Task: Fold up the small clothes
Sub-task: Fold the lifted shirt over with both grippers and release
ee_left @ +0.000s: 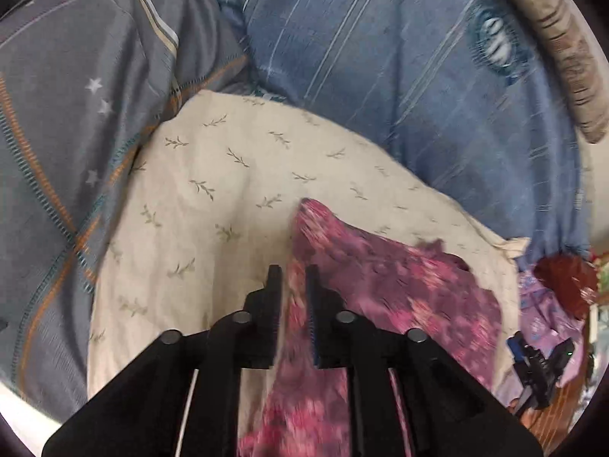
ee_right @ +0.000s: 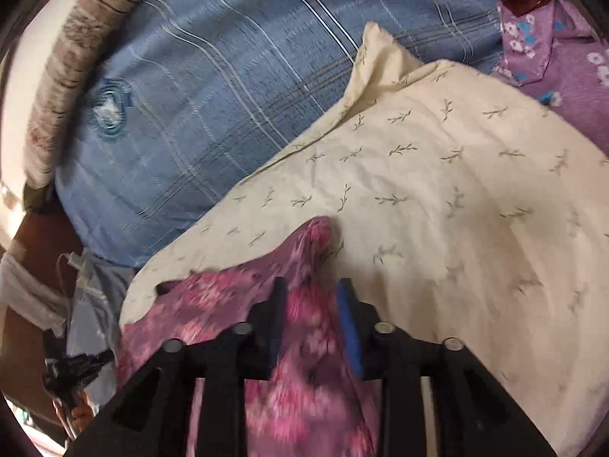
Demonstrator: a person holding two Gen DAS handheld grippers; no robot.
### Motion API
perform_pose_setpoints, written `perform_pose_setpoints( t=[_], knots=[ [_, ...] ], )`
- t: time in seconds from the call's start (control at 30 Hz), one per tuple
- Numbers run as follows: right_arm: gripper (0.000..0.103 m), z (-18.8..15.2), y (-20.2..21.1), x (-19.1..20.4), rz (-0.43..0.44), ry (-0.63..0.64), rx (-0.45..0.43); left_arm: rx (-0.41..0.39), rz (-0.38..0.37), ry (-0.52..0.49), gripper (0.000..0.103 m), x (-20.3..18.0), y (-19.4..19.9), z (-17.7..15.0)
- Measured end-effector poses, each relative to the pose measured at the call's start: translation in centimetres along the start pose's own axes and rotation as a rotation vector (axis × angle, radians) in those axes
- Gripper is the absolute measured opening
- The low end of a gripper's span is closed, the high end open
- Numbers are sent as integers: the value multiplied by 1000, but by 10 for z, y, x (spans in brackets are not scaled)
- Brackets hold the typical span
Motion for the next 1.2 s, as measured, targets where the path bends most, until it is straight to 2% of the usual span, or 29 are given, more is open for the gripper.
perform_pose_setpoints(
  t=[0.03, 0.07, 0.1, 0.2, 0.23, 0.3, 0.4, 0.47, 0.53, 0.63, 0.67, 0.7, 0.73, 0.8, 0.83, 0.87, 0.9, 0.97, 1.0, 1.03, 1.07, 1.13, 1.2],
  knots=[
    [46, -9, 17, 0, 21, 7, -1, -3, -31, -2, 33, 0, 15, -12],
    [54, -19, 32, -2, 47, 6, 2, -11, -84, -10, 47, 1, 33, -32],
    [61, -28, 44, -3, 71, 1, 5, -13, -104, -18, 50, -3, 43, -45],
    [72, -68, 80, -12, 142, -39, 19, 15, -207, -40, 54, -2, 75, -109],
    [72, -80, 86, -13, 153, -55, 29, 26, -226, -28, 58, 0, 79, -122],
    [72, -108, 96, -20, 161, -82, 73, 70, -247, 14, 59, 13, 77, -157],
    [72, -137, 97, -37, 140, -150, 138, 144, -276, 147, 59, 36, 56, -181],
    [72, -147, 91, -46, 162, -223, 171, 196, -313, 260, 59, 50, 34, -186],
    [72, -151, 83, -55, 208, -304, 161, 217, -303, 309, 58, 54, 17, -180],
    [69, -148, 73, -59, 209, -325, 84, 215, -282, 357, 21, 52, 3, -167],
    [42, -144, 65, -60, 217, -327, 87, 209, -273, 375, 17, 50, 5, -163],
    [8, -141, 57, -60, 220, -340, 116, 192, -272, 388, 13, 47, 11, -160],
    [8, -136, 54, -59, 234, -345, 138, 154, -271, 374, 10, 42, 21, -156],
    [7, -121, 79, -47, 290, -293, 47, 71, -228, 306, 9, 34, 47, -153],
    [7, -113, 98, -37, 282, -217, -8, 37, -201, 282, 9, 35, 55, -154],
    [7, -110, 110, -33, 257, -170, -38, 24, -166, 272, 9, 40, 57, -156],
    [7, -109, 114, -34, 243, -154, -45, 43, -133, 285, 9, 48, 51, -162],
    [7, -118, 99, -50, 193, -183, 16, 134, -106, 360, 9, 71, 26, -173],
    [7, -128, 84, -60, 144, -200, 65, 175, -121, 409, 9, 82, 14, -181],
    [7, -139, 67, -69, 95, -212, 123, 183, -159, 456, 8, 91, 10, -185],
    [4, -148, 58, -76, 90, -236, 146, 175, -183, 465, 8, 94, 15, -186],
    [10, -148, 66, -76, 101, -251, 113, 142, -167, 392, 8, 89, 31, -183],
    [21, -138, 83, -66, 49, -203, 85, 85, -142, 239, 8, 72, 55, -175]
  ],
)
Point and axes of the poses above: each gripper's, at about its wrist camera, not at the fingertips, and y roughly against the way its jaws point, x to its left, z to its top, the point moved 2 cm from there along -y, roughly the way its jaws point, and after that the axes turned 1 degree about -x, right-handed, at the moved point
